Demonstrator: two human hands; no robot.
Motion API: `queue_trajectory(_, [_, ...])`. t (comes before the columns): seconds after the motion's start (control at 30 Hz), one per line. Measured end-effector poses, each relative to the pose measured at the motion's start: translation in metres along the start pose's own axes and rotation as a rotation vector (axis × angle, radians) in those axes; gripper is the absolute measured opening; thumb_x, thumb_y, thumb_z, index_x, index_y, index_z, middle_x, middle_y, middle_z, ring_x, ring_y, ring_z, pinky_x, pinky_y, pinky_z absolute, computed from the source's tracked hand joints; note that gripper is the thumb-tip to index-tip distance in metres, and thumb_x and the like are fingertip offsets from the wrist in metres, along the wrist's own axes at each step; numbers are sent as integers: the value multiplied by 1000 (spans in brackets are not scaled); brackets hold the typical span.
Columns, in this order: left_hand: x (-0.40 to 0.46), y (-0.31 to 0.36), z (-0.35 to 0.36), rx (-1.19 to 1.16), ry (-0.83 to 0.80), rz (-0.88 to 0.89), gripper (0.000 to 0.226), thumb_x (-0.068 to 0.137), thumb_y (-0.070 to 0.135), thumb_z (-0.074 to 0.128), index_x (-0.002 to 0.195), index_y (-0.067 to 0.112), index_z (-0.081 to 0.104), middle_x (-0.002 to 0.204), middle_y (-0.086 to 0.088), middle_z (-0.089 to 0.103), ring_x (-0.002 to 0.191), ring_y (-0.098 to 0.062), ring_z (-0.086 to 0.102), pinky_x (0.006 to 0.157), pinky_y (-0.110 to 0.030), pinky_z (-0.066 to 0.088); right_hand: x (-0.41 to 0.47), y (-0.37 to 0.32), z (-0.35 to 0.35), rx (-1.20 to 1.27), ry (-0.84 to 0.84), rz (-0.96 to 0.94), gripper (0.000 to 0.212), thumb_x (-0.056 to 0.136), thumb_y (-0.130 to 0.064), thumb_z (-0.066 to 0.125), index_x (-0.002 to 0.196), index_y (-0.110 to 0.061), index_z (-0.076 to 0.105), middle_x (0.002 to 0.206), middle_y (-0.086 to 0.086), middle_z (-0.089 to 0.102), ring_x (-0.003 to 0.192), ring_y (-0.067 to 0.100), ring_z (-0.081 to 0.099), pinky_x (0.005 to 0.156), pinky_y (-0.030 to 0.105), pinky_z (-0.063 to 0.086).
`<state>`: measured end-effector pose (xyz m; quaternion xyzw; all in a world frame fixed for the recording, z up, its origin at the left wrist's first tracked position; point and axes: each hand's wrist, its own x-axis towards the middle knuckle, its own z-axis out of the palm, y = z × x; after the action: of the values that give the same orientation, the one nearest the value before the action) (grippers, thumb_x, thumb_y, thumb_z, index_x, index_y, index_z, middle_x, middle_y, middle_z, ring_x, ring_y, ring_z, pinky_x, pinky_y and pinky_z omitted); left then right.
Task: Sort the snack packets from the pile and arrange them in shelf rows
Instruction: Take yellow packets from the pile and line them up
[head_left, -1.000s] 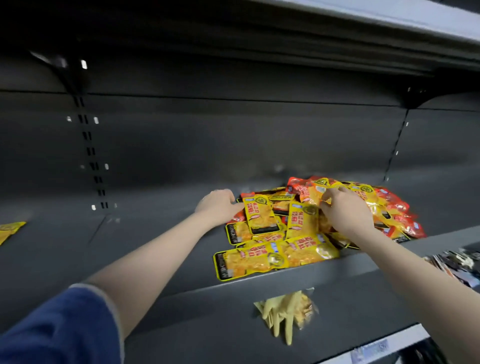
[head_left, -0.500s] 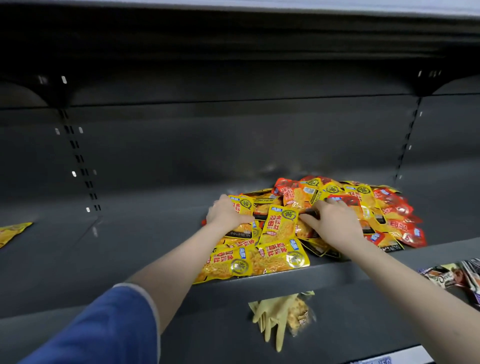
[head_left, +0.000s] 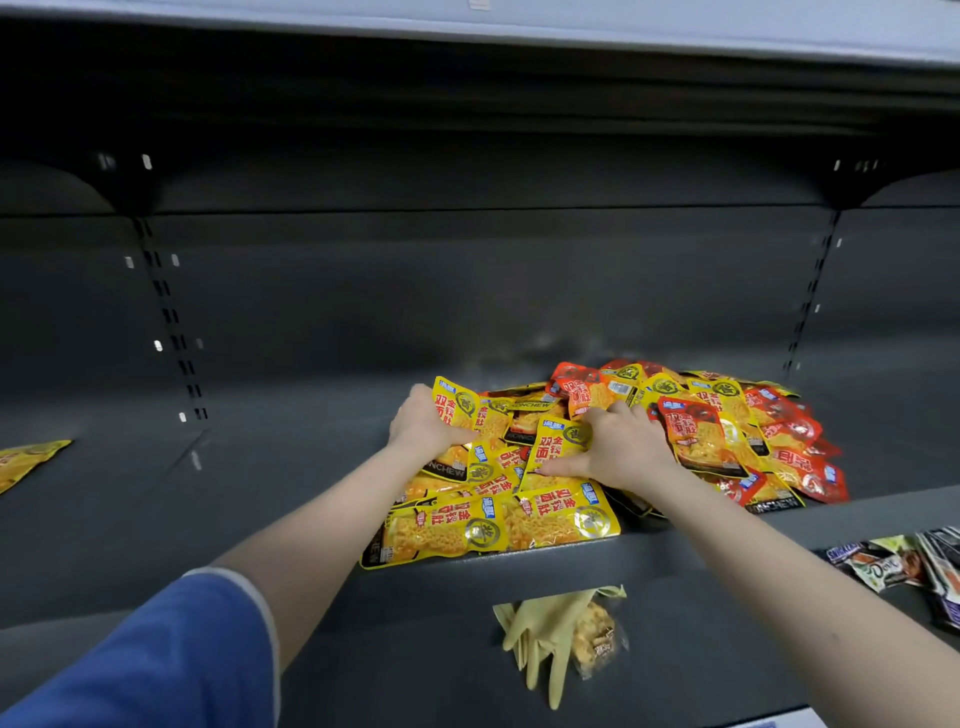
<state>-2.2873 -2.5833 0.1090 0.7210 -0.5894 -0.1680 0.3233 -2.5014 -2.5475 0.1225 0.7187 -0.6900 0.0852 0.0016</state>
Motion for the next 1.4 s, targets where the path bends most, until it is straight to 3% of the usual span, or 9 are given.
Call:
queue_trajectory(0.17, [-1, -10, -14, -77, 51, 32, 64, 73, 27, 80, 120, 7, 41, 114, -10, 60, 106, -27, 57, 85, -36, 45, 6, -14, -5, 108, -36, 12, 94, 60, -62, 76, 132, -17, 37, 132, 9, 47, 125, 30, 40, 100, 40, 38])
queue_trajectory(0.3, [-3, -20, -30, -145, 91, 51, 56, 74, 22, 78, 116, 8, 44, 105, -5, 59, 103, -26, 59, 85, -37, 46, 5, -27, -4, 330, -50, -48, 84, 66, -31, 85, 131, -16, 35, 122, 9, 57, 105, 27, 55, 78, 31, 42])
queue_trajectory(0.4, [-4, -29, -43, -187, 118, 49, 53, 75, 20, 77, 115, 8, 45, 100, -2, 57, 102, -25, 58, 85, -36, 47, 8, -32, -6, 478, -14, -30, 89, 63, -21, 87, 136, -14, 36, 128, 8, 55, 113, 27, 54, 87, 34, 45])
queue_trajectory(0.57, [-3, -48, -66, -279, 178, 3, 49, 77, 22, 76, 115, 8, 47, 111, -8, 62, 104, -25, 59, 90, -39, 47, 22, -30, -5, 773, 28, 5, 35, 65, -20, 85, 92, -5, 69, 95, 12, 72, 91, 27, 67, 85, 44, 53])
queue_trajectory(0.73, [-9, -65, -91, -357, 238, -40, 42, 77, 19, 75, 108, 10, 48, 108, -9, 61, 102, -25, 59, 85, -35, 46, 23, -41, -10, 965, 73, -102, 16, 79, -23, 75, 89, -16, 64, 95, 6, 71, 88, 21, 67, 80, 38, 54])
queue_trajectory(0.87, [-17, -81, -110, -376, 289, -78, 43, 77, 19, 74, 111, 9, 49, 108, -8, 62, 99, -24, 60, 81, -33, 47, 26, -60, -10, 1029, 52, -193, 20, 88, -22, 66, 104, -14, 59, 95, 1, 68, 74, 10, 61, 55, 18, 41])
queue_trajectory(1.1, [-40, -127, -159, -400, 364, -110, 37, 78, 16, 73, 105, 8, 49, 104, -8, 63, 91, -23, 61, 72, -30, 44, 31, -133, 1, 1101, -46, -227, 26, 89, -19, 63, 113, -9, 57, 107, 5, 67, 95, 21, 64, 80, 34, 51])
queue_trajectory(1.27, [-41, -185, -215, -369, 433, -139, 38, 79, 18, 72, 106, 10, 47, 105, -7, 60, 91, -22, 58, 74, -29, 39, 19, -210, 15, 1100, -130, -233, 13, 87, -14, 65, 99, -11, 62, 100, 6, 67, 90, 21, 64, 79, 33, 50])
queue_trajectory(1.4, [-32, -253, -266, -371, 426, -158, 41, 78, 19, 73, 109, 8, 50, 108, -9, 63, 98, -26, 62, 78, -31, 45, 7, -286, 29, 1147, -193, -204, 13, 87, -9, 65, 79, -18, 59, 81, 0, 65, 60, 5, 61, 47, 14, 46])
